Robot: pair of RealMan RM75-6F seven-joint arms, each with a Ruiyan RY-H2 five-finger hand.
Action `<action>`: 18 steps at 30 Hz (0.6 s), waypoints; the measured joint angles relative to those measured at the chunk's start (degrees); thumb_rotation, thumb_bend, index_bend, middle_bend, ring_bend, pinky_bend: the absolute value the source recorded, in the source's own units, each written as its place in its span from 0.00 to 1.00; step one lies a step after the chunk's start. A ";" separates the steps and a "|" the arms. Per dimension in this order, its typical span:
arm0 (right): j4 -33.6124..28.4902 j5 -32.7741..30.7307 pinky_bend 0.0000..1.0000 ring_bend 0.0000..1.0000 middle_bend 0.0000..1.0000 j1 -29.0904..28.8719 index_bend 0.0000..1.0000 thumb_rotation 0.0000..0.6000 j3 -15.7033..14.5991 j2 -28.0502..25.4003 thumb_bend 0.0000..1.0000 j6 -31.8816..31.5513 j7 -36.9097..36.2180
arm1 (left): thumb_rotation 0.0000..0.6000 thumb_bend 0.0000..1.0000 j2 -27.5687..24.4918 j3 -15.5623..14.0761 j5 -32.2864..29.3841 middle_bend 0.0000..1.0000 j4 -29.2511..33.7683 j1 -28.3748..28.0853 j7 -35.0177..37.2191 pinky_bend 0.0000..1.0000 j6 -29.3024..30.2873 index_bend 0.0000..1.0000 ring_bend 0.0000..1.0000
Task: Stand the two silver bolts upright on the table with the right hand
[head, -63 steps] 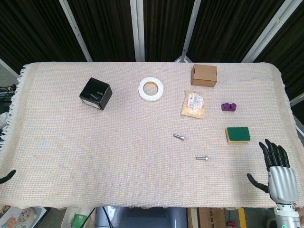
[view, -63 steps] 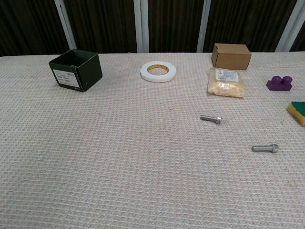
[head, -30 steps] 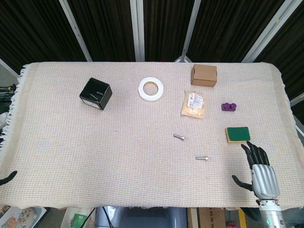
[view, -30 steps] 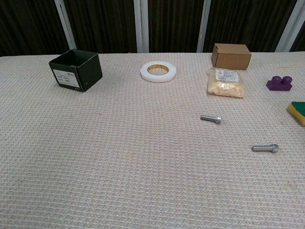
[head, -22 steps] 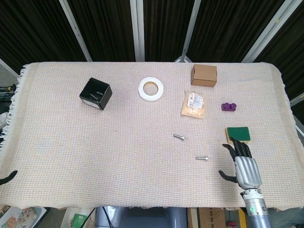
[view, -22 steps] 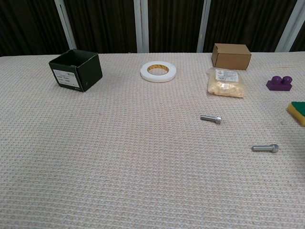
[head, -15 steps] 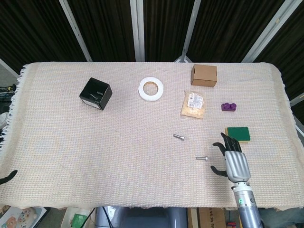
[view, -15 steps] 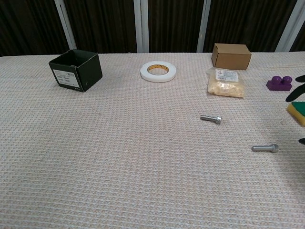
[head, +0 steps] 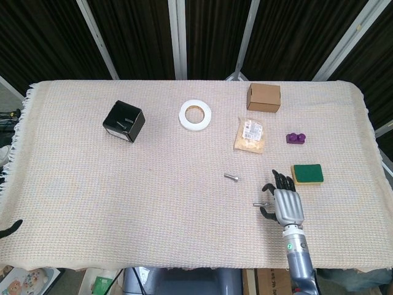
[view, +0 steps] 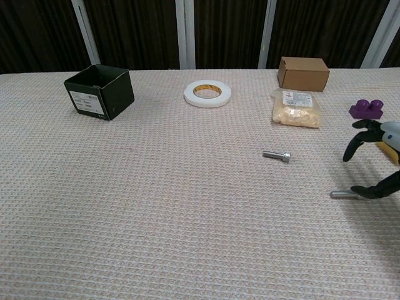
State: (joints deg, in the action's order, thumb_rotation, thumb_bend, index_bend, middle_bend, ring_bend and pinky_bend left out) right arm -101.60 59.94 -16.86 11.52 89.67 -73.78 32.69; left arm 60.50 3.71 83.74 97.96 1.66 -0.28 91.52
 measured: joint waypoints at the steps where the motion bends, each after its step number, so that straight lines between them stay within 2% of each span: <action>1: 0.26 -0.08 0.01 0.00 0.00 -0.12 0.43 1.00 -0.01 0.19 0.27 -0.05 -0.02 | 1.00 0.15 0.01 0.01 -0.04 0.12 0.00 -0.01 -0.02 0.08 -0.03 0.14 0.01; 18: 2.70 -1.76 0.01 0.00 0.00 -1.36 0.48 1.00 -1.72 2.13 0.28 -0.55 -0.62 | 1.00 0.15 0.13 0.05 -0.17 0.12 0.09 -0.10 -0.43 0.08 -0.10 0.14 0.01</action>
State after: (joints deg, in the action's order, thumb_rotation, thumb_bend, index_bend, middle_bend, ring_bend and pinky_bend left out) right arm -98.90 58.18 -18.21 9.80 91.80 -74.33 32.07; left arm 60.63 3.76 83.57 98.05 1.57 -0.71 91.42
